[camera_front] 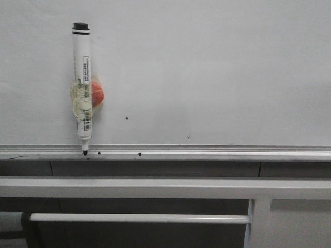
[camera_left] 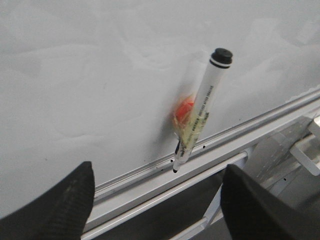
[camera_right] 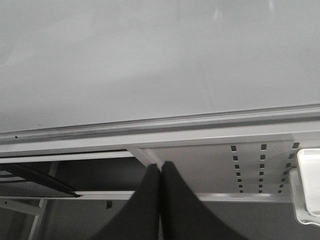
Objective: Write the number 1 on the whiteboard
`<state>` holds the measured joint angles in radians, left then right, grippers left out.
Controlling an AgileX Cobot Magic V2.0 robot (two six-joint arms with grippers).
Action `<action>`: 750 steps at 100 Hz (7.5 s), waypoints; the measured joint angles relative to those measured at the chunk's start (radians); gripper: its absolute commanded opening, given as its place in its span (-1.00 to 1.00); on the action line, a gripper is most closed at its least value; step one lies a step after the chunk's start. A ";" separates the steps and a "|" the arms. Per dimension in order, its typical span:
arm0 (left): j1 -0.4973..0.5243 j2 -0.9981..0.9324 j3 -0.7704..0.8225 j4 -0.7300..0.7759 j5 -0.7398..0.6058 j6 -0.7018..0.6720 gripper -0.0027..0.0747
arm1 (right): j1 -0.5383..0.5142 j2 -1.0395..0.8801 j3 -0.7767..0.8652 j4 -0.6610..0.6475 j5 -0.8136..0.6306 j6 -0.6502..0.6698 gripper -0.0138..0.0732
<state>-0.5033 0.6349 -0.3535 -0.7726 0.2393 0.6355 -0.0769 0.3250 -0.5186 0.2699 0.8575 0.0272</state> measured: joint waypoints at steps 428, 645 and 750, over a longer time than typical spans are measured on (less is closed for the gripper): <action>-0.575 0.586 -0.332 0.973 0.133 -0.318 -0.98 | 0.518 0.396 -0.002 0.620 -0.175 -0.961 0.23; -0.575 0.282 -0.366 0.852 0.344 -0.452 -0.97 | 0.639 0.538 -0.119 0.634 -0.312 -1.081 -0.83; -0.575 0.057 -0.082 1.697 0.112 -1.694 -0.98 | 0.639 -0.002 0.258 0.640 -0.740 -0.977 -0.82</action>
<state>-1.0782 0.6916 -0.4358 0.9246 0.3518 -1.0589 0.5624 0.3230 -0.2609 0.9102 0.1178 -0.9493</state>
